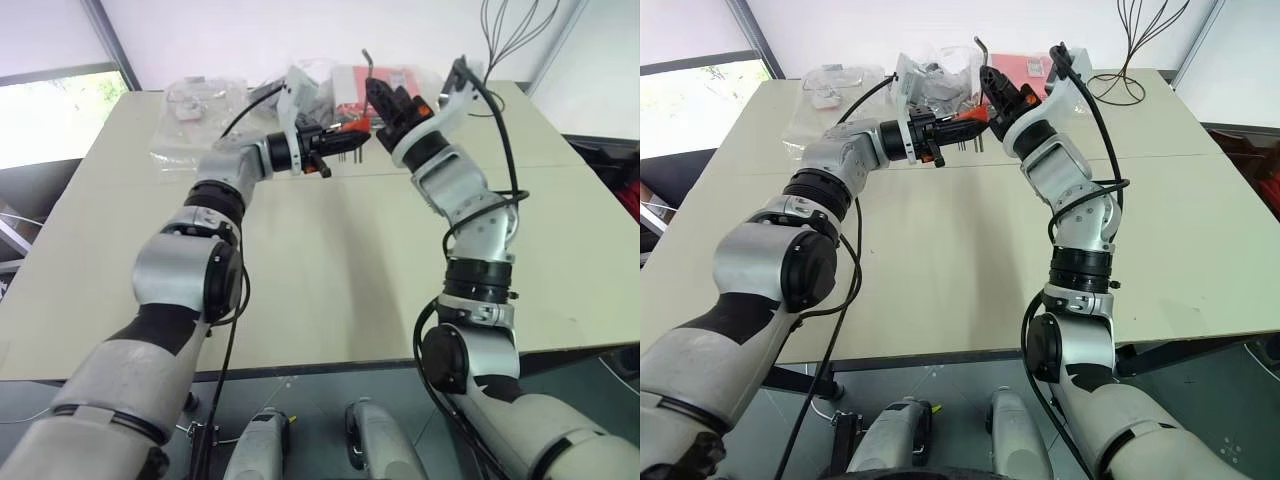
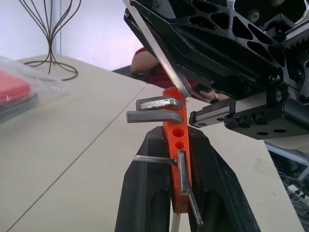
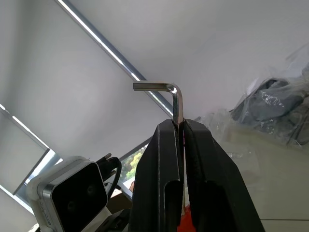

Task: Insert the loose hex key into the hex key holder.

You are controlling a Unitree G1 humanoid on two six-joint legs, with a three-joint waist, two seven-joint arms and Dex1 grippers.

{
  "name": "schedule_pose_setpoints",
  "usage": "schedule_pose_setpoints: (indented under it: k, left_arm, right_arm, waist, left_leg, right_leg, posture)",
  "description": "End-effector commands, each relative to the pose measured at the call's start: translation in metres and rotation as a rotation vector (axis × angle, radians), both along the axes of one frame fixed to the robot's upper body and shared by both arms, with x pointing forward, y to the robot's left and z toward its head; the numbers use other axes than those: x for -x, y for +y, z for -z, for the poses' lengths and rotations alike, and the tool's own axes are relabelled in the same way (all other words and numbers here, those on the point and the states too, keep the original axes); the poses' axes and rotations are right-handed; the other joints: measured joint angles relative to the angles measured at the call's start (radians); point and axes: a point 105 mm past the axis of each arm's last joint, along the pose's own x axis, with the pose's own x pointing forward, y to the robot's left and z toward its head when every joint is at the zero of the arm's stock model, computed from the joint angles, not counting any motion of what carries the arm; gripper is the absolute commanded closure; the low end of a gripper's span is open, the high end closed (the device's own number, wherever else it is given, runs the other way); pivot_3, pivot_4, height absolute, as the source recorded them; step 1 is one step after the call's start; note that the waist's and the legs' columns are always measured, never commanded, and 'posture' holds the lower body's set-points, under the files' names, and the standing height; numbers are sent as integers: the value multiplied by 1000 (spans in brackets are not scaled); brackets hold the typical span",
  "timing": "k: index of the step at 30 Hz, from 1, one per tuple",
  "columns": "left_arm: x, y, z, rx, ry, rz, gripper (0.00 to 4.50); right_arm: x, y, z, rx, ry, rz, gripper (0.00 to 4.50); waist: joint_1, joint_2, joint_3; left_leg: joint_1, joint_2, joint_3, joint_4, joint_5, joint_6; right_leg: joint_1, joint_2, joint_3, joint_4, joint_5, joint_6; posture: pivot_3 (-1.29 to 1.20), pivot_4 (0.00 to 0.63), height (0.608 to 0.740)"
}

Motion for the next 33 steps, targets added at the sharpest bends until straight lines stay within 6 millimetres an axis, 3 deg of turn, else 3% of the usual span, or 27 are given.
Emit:
schedule_pose_setpoints:
  k: [1,33]
  left_arm:
    - [4,1,-28,41,-75,25,4500]
    - [6,8,-29,58,-61,46,4500]
  right_arm:
    - [6,-2,-11,-13,-53,2,4455]
    - [2,-10,-10,-21,-50,27,4455]
  waist:
    - [0,0,0]
    - [0,0,0]
  left_leg:
    - [0,0,0,0,0,0]
    - [0,0,0,1,0,0]
  right_leg:
    - [0,0,0,0,0,0]
    - [0,0,0,1,0,0]
  posture:
    - [0,150,740]
    - [0,150,740]
